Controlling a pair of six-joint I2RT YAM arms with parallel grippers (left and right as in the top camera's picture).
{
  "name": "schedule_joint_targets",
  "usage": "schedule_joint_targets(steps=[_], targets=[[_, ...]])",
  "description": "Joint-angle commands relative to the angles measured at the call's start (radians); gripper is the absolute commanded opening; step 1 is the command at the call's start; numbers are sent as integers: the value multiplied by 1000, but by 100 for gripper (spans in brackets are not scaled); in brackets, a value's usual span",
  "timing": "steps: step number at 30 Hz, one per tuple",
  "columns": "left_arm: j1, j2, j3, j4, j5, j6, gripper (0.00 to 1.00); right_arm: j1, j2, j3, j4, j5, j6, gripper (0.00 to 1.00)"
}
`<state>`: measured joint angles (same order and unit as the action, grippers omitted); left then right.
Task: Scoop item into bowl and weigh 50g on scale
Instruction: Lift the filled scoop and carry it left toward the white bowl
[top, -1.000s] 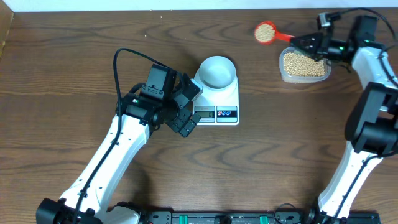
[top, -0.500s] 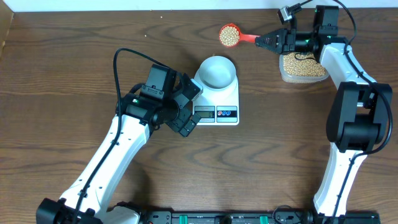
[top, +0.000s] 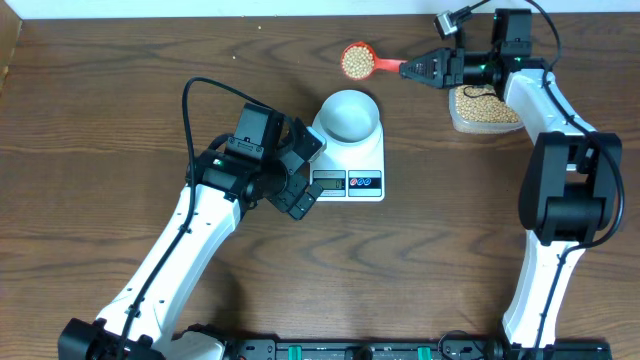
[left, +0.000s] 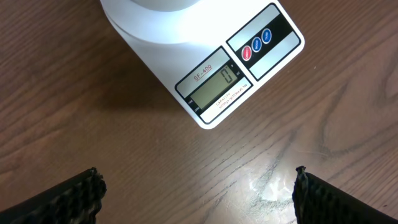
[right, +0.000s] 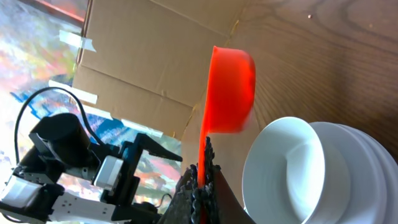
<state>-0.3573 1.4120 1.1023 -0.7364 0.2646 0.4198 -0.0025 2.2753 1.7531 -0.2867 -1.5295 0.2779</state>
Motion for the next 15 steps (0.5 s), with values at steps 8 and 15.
schedule_joint_targets(steps=[8, 15], targets=[[0, -10, 29, -4, 15, 9, 98, 11, -7, 17, -80, -33, -181, 1], [0, -10, 29, -4, 16, 9, 98, 10, -7, 17, -140, -33, -308, 1]])
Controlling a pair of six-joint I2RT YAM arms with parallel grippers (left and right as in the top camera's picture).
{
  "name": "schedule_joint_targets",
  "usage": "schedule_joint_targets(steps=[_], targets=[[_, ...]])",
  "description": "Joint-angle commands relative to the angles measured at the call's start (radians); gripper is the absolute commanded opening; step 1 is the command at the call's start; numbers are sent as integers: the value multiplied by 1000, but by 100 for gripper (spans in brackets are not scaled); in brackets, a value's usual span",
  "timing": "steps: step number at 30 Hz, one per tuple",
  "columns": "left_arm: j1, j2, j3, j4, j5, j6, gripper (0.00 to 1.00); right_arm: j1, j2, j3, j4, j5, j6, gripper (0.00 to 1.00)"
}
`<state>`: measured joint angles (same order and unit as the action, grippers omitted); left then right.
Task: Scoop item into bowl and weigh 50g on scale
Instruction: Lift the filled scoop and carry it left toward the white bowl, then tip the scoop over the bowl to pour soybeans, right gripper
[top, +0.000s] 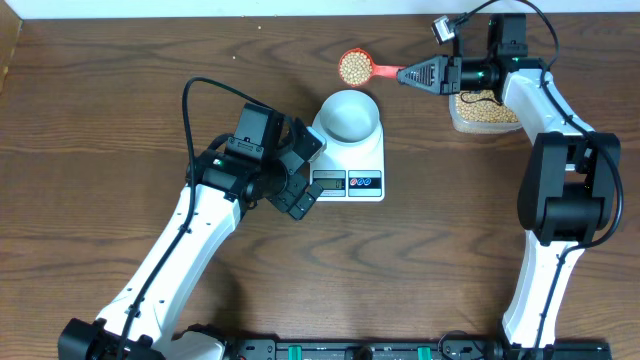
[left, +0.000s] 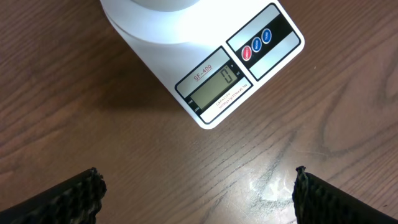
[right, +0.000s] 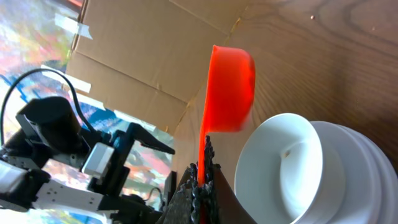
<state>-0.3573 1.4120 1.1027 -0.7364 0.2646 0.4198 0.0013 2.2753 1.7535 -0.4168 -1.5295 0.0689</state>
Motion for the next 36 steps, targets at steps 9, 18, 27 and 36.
schedule_joint_targets(steps=[9, 18, 27, 36], targets=[[0, -10, 29, -4, 15, 9, 98, 7, -7, 17, -100, -20, -335, 1], [0, -10, 29, -4, 16, 9, 98, 7, -7, 17, -275, 121, -620, 1], [0, -10, 29, -4, 16, 9, 98, 18, -7, 17, -366, 166, -785, 1], [0, -10, 29, -4, 16, 9, 98, 31, -7, 17, -361, 202, -832, 1]])
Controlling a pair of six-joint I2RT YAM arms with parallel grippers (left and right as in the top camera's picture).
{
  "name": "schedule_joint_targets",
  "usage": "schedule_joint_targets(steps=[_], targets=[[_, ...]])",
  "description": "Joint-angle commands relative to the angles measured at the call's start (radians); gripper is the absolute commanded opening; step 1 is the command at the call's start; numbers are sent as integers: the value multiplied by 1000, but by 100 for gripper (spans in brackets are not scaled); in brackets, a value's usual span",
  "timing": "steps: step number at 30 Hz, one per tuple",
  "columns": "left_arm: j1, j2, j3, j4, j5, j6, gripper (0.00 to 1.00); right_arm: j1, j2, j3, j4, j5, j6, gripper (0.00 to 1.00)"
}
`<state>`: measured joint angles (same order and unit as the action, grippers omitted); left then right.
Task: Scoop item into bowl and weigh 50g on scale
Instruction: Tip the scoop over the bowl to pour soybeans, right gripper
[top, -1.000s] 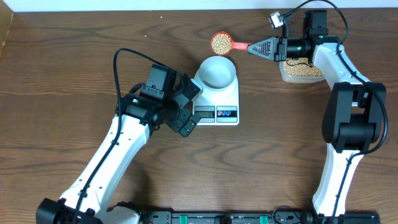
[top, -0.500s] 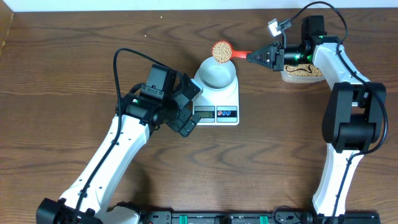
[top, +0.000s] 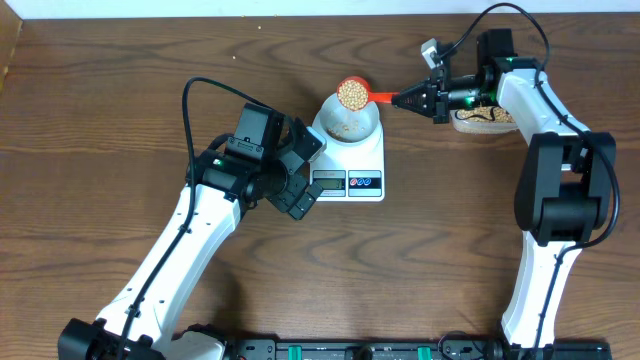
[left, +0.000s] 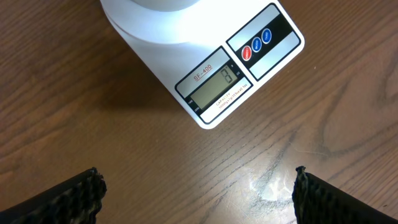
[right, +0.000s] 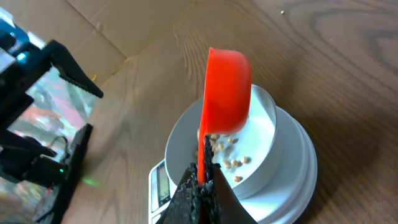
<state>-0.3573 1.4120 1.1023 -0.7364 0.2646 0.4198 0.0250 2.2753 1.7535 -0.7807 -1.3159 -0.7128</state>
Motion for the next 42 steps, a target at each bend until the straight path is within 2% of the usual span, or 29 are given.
schedule_joint_targets(steps=[1, 28, 42], targets=[[0, -10, 29, -4, 16, 9, 98, 7, -7, 17, 3, -9, -55, 1], [0, -10, 29, -4, 16, 9, 98, 10, -20, 17, 5, 61, -278, 1], [0, -10, 29, -4, 16, 9, 98, 57, -62, 17, 6, 169, -298, 1]])
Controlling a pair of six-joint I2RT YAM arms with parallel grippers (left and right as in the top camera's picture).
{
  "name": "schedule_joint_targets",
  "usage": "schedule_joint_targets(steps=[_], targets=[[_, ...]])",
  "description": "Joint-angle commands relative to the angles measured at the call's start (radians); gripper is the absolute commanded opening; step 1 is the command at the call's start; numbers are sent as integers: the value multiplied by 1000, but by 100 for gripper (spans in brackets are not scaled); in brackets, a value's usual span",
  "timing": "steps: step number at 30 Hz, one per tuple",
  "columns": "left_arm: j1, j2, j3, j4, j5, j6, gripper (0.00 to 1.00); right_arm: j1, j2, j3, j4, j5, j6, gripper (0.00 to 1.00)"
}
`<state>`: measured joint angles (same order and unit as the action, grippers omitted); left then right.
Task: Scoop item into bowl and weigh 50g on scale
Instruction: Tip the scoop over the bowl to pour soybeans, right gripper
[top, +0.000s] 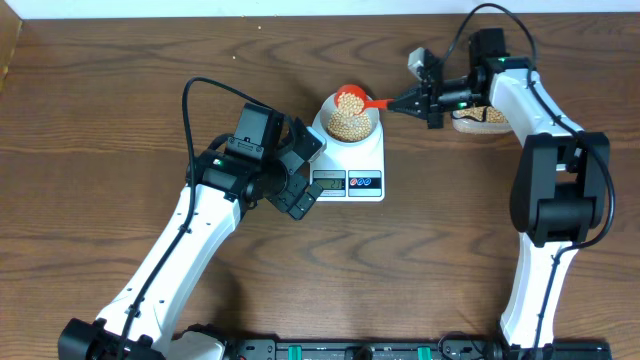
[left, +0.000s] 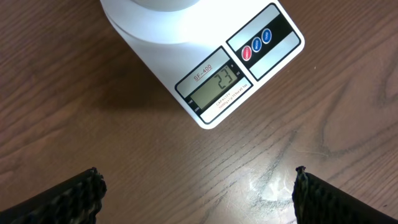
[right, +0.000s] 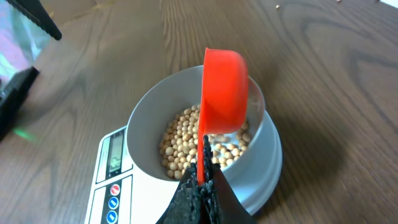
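A white bowl (top: 350, 118) (right: 149, 115) stands on the white scale (top: 350, 182) (left: 205, 68) and holds a pile of tan beans (right: 186, 134). The scale's display (left: 217, 84) reads 23. My right gripper (top: 408, 99) (right: 200, 180) is shut on the handle of an orange scoop (top: 350, 97) (right: 222, 90), which is tipped on its side over the bowl. My left gripper (top: 300, 190) (left: 198, 186) hangs open above bare table just in front of the scale.
A clear tub of beans (top: 478, 117) sits at the back right, partly under my right arm. The table's far edge and a white wall strip (top: 300, 8) lie behind the scale.
The scoop has tipped further over the bowl and more beans lie in the bowl. The display has gone from about 0 to 23. My left gripper has not moved.
The full scoop was held behind the empty bowl, with the display at 0. It stayed near there a moment later. Then it was over the bowl with a few beans in it. Now the bowl holds a pile and the scale reads 23.
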<state>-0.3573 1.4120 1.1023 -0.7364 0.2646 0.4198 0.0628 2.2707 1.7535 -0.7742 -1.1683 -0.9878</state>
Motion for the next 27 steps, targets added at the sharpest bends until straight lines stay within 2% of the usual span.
schedule_joint_targets(steps=[1, 20, 27], targets=[[0, -10, 29, -4, 16, 9, 98, 21, -61, 17, 0, 22, -23, 1], [0, -10, 29, -4, 16, 9, 98, 23, -80, 17, -35, 50, -23, 1], [0, -10, 29, -4, 16, 9, 98, 24, -137, 17, -50, 135, -23, 1]])
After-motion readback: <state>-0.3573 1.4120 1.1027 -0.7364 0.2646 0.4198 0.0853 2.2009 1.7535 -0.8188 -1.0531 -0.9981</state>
